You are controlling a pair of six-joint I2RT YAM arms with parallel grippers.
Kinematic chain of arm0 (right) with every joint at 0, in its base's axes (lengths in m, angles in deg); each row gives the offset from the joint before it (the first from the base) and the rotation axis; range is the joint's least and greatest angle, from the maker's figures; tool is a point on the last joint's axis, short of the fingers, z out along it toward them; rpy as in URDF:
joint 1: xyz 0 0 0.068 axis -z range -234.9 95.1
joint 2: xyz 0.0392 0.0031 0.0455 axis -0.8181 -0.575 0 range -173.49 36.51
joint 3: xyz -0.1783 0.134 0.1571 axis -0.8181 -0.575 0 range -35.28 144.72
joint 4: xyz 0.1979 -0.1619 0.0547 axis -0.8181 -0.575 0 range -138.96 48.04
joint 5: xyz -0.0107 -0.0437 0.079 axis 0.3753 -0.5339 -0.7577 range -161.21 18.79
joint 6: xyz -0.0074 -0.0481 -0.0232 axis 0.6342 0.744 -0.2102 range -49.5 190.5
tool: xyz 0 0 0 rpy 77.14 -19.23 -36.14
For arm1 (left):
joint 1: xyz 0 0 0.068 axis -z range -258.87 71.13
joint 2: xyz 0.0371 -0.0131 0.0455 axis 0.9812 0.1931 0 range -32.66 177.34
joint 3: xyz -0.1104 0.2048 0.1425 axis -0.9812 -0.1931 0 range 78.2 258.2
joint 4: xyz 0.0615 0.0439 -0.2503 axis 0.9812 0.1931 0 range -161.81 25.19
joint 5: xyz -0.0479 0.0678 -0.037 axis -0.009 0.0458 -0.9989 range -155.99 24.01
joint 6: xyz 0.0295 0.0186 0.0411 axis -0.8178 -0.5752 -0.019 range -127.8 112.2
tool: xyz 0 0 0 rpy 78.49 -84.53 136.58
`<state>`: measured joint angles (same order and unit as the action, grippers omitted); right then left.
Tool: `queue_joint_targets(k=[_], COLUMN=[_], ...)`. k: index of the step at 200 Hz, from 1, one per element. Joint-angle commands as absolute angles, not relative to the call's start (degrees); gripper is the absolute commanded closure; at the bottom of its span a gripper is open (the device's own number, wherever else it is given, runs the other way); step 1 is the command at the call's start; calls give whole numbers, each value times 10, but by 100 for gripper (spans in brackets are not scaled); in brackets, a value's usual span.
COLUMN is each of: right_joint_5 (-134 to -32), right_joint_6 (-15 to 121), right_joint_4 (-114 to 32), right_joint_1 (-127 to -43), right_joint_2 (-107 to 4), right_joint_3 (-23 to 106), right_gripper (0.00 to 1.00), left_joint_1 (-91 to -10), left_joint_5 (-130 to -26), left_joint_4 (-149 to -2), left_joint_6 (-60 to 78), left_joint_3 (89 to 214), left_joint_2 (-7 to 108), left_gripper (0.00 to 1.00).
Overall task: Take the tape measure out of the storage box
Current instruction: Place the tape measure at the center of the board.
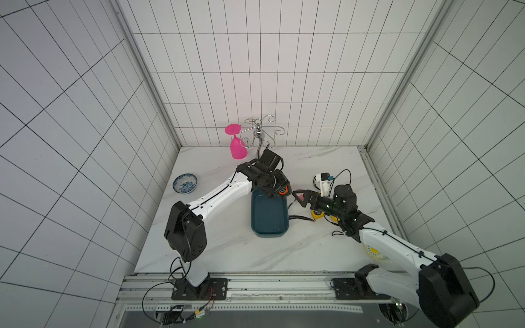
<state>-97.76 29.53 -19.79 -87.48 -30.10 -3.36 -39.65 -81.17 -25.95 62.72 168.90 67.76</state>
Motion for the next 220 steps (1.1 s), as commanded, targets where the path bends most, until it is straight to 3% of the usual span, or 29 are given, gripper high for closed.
queue_joint_targets(k=[1,66,81,177,187,204,220], right_joint_5=[-985,-983,-984,-980,-978,-970,-975], right_joint_6=[308,309,306,296,295,295,288], right_joint_4=[-157,-128,-118,-105,-112,-126,-141], right_joint_1=[-886,-894,-895,-898,-897,-895,-885], right_joint_2=[-317,-338,-343,-343,-338,-321,-302], right_joint_3=[-30,-20,-20,-29,-32,-41,-53], right_gripper=[1,0,4,61,65,68,70], left_joint_1=[-392,-376,-373,-374,-375,-378,-382], left_joint_5=[-834,-863,-865,-895,-896,-897,-895], left_joint_4=[-287,-296,-300,-328,-329,-329,-325], left_joint_6=[640,650,652,661,659,651,641], left_joint_3=[1709,1715,1712,1695,1694,1694,1693], left_joint_2=[683,693,691,681,681,681,679], left_gripper=[100,100,100,100,87,49,28])
